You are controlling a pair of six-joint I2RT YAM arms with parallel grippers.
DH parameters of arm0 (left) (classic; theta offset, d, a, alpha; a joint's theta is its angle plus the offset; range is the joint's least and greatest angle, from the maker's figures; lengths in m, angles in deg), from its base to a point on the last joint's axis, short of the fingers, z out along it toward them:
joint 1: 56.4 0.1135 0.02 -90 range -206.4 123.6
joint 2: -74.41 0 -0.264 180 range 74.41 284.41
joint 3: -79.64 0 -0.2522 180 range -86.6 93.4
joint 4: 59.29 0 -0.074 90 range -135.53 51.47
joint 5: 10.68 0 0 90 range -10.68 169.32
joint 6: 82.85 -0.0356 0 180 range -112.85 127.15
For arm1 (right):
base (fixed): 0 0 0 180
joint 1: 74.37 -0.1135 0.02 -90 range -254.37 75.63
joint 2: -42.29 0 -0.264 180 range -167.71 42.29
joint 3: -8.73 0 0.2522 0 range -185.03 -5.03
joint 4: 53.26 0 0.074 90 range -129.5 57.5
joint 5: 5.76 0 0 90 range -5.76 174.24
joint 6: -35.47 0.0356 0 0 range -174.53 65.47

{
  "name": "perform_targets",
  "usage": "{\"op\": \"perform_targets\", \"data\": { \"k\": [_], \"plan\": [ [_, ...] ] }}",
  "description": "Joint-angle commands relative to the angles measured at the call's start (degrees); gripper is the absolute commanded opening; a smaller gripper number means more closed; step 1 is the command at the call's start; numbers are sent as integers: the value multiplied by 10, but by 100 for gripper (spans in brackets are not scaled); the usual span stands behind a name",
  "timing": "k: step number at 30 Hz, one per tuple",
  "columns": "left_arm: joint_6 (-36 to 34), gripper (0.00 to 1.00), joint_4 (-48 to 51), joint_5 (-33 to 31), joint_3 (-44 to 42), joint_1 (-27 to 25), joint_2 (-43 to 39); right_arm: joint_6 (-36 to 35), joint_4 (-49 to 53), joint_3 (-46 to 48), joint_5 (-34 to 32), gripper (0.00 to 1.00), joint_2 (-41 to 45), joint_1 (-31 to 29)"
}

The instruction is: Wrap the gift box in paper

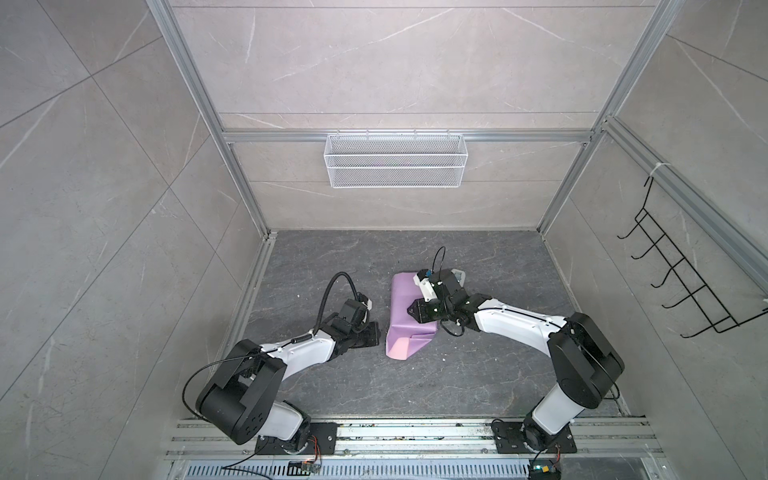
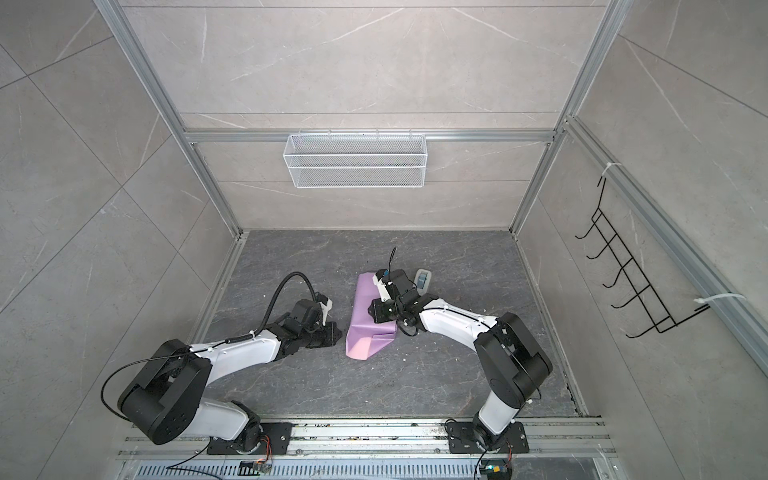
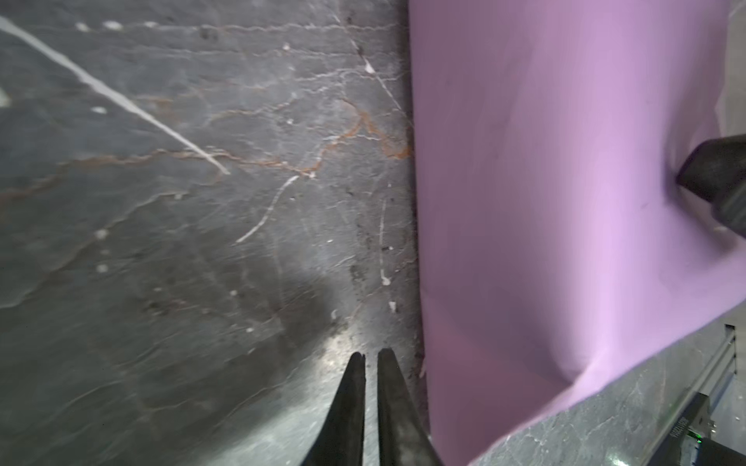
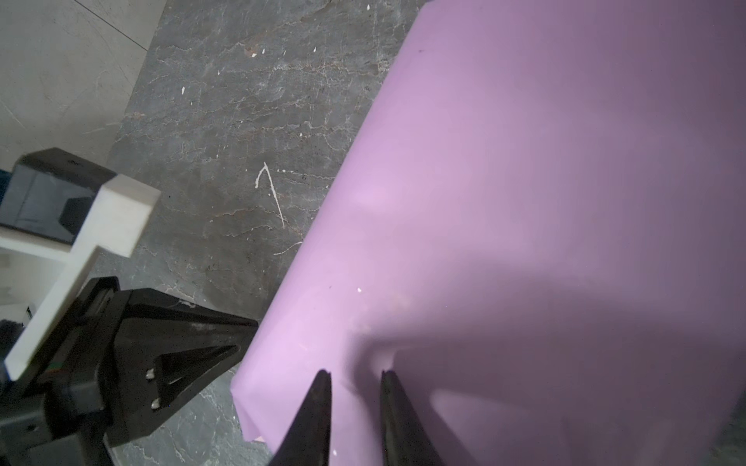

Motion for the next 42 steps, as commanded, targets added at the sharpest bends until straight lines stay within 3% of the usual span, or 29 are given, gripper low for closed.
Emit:
{"op": "perform_targets", "data": {
  "k": [1,23,42],
  "plan": [
    [-3,10,-34,16,9,-8,3,-11,17,8,-21,25,-5,4],
    [16,5,-37,3,18,-59,-19,0,6,29,-21,21,-5,7],
    [20,5,-66,-5,46,-74,13,4,-4,41,-19,19,0,7]
  ]
}}
